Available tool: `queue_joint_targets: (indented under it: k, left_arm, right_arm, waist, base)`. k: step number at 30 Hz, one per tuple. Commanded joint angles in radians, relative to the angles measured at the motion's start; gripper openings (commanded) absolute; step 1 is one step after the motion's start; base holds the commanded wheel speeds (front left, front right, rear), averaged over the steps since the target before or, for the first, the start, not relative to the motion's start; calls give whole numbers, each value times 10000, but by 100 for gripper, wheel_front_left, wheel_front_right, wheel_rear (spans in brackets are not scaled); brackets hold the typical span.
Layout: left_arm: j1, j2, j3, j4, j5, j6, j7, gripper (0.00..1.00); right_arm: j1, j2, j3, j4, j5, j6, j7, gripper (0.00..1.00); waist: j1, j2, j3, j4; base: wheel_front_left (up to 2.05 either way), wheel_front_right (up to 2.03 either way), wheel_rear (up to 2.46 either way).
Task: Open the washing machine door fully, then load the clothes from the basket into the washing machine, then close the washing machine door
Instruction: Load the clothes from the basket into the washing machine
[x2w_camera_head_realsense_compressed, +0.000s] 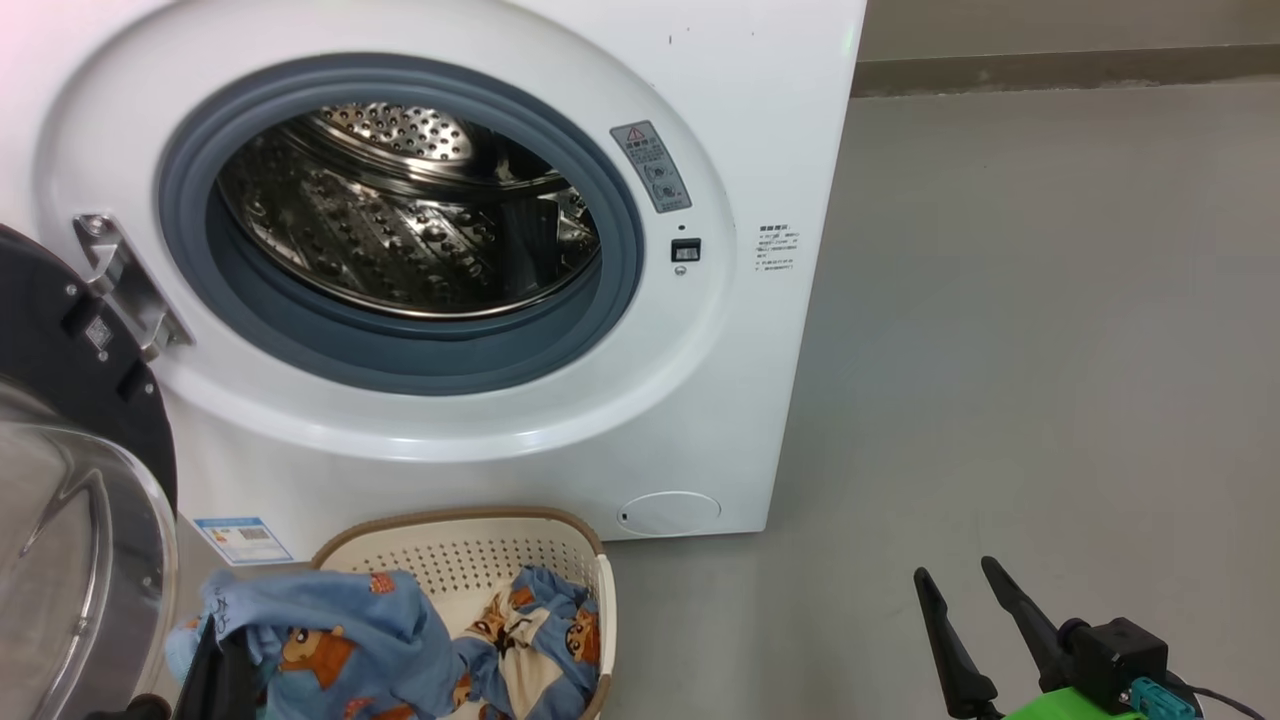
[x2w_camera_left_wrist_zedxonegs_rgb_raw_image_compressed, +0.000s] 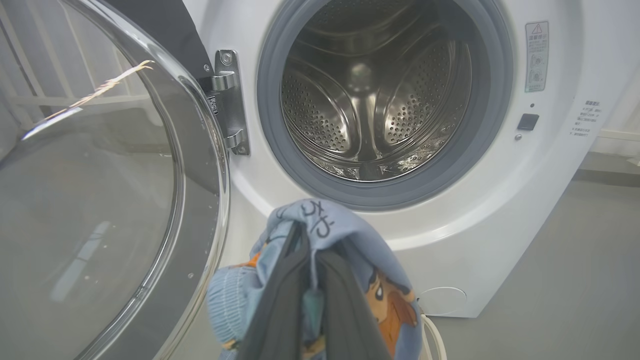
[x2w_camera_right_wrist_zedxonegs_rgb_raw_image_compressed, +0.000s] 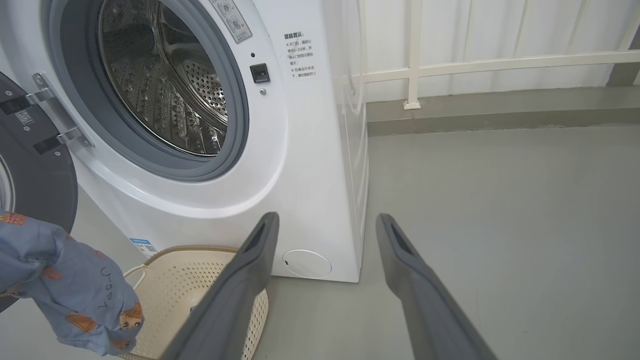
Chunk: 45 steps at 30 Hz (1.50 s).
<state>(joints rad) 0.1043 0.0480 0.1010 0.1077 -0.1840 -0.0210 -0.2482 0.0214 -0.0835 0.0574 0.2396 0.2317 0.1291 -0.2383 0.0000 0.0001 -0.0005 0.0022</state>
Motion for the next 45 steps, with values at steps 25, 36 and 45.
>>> queue_joint_targets:
  k: [25, 36, 45]
  left_arm:
    - [-2153, 45, -68, 361, 159, -221, -135, 0]
    - [-4127, 296, -67, 1044, 371, -469, -136, 0]
    - [-6028, 584, -179, 2008, 552, -639, -136, 0]
  right_arm:
    - [-717, -138, 83, -812, -335, 16, -103, 100]
    - [-1211, -133, 217, -885, -363, 16, -150, 100]
    - [-1654, -139, 227, -1124, -492, 16, -208, 100]
  waist:
    - [0, -1, 1686, -142]
    - [0, -1, 2597, -311]
    - [0, -1, 3171, -616]
  base:
    - [0, 0, 0]
    - [0, 0, 0]
    - [0, 0, 0]
